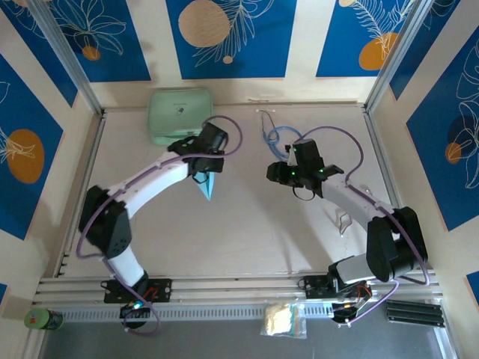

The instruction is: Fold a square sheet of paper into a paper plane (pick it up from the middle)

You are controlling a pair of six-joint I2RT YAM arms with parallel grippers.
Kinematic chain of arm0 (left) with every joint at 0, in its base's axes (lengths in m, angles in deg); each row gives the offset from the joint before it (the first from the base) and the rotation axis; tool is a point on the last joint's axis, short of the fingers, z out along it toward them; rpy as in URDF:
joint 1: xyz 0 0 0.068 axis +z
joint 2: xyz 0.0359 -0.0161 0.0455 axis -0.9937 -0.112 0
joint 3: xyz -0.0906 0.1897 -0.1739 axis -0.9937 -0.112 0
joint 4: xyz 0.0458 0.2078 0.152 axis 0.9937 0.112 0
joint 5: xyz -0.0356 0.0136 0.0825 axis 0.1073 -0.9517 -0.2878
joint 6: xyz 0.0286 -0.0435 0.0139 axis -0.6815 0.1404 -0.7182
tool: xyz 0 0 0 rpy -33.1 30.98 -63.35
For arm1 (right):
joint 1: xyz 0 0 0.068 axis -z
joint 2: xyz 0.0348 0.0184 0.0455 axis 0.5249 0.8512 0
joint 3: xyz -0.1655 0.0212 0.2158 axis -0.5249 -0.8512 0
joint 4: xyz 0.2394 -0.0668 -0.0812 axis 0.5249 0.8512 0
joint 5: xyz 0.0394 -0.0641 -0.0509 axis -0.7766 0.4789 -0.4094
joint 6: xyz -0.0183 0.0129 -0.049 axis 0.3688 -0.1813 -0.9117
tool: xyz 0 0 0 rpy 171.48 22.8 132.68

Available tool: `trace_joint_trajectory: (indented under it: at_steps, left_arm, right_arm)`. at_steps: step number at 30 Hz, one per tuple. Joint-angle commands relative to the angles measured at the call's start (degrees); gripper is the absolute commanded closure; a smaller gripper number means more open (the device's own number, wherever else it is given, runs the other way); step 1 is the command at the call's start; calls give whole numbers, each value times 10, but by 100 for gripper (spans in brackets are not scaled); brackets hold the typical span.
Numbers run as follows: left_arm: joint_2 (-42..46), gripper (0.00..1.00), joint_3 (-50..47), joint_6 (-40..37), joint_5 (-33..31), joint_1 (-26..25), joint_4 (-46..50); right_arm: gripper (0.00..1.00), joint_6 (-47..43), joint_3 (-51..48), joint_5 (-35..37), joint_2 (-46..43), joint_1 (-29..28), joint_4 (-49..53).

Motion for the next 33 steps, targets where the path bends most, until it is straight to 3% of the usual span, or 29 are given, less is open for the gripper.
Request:
trace_joint_trajectory:
  at_steps: [1,15,33]
  left_arm:
    - [-74,91,52,-49,-174,-22,136]
    - [-282,90,155,-30,-284,-58,153]
    - [-285,72,160,36,-123,-77,126]
  right_arm:
    - [52,14,-17,34,-34,14,10]
    - [52,39,-48,32,-59,45,14]
    - [52,53,-46,4,-32,54,6]
